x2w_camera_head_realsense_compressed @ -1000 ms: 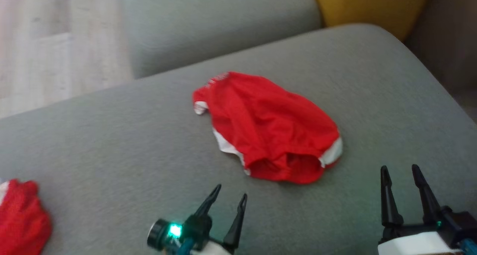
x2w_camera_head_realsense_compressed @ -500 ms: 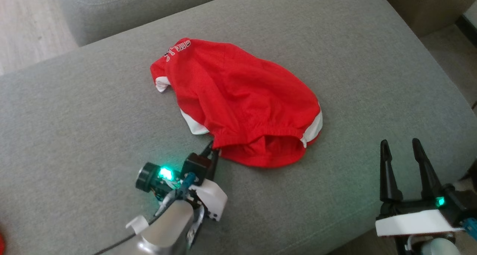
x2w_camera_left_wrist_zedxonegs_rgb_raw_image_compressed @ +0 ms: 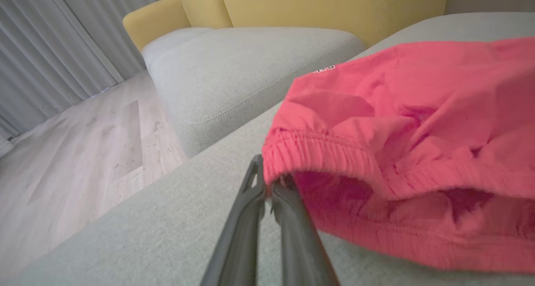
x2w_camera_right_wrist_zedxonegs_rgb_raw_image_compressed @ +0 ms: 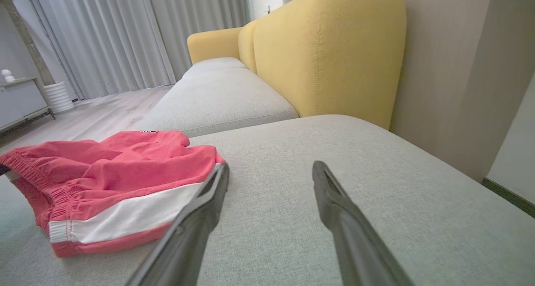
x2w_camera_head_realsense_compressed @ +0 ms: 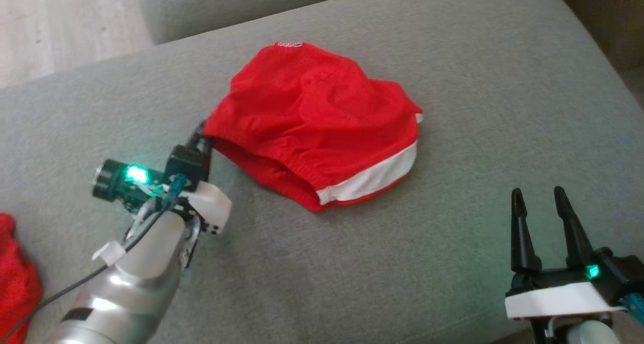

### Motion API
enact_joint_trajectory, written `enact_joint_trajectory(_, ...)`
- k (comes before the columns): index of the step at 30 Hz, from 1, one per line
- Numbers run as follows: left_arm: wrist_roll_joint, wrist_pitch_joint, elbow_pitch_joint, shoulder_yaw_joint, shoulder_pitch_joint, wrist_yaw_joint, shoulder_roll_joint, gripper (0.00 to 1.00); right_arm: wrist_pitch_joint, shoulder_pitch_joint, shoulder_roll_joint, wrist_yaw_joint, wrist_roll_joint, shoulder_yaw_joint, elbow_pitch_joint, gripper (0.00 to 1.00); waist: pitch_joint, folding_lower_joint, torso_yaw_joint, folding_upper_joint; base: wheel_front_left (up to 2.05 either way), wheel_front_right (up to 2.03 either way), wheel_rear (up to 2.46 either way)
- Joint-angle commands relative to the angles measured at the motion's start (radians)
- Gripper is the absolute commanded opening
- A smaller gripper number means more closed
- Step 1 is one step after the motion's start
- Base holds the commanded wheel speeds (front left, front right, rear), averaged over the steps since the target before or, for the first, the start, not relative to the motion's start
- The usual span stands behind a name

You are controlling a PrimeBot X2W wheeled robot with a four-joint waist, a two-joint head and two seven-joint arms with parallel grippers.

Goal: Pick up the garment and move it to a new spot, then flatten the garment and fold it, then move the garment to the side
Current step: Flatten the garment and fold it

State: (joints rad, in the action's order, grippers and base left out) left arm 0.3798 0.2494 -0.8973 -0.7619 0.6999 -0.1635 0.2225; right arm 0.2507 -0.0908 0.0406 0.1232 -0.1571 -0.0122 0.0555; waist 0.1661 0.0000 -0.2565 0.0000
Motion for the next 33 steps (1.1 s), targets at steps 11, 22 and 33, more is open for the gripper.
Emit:
enact_joint_trajectory(11,0.014,0.012,-0.002,0.052,-0.16,-0.027,-0.088,1.0,0.011,0.018,0.01,0.008,-0.004,0.013,-0.02,1.0,-0.055,0.0,0.113,0.0,0.0,0.0,0.0)
enact_joint_trajectory(22,0.081,0.006,0.187,0.007,-0.305,0.186,-0.161,1.0,0.011,0.006,0.01,0.008,0.0,0.035,-0.021,1.0,-0.086,0.0,0.126,0.0,0.0,0.0,0.0)
enact_joint_trajectory(33,0.259,-0.051,0.169,-0.102,-0.2,0.225,-0.172,1.0,0.011,0.017,0.01,0.008,0.015,0.032,-0.016,1.0,-0.05,0.0,0.028,0.0,0.0,0.0,0.0)
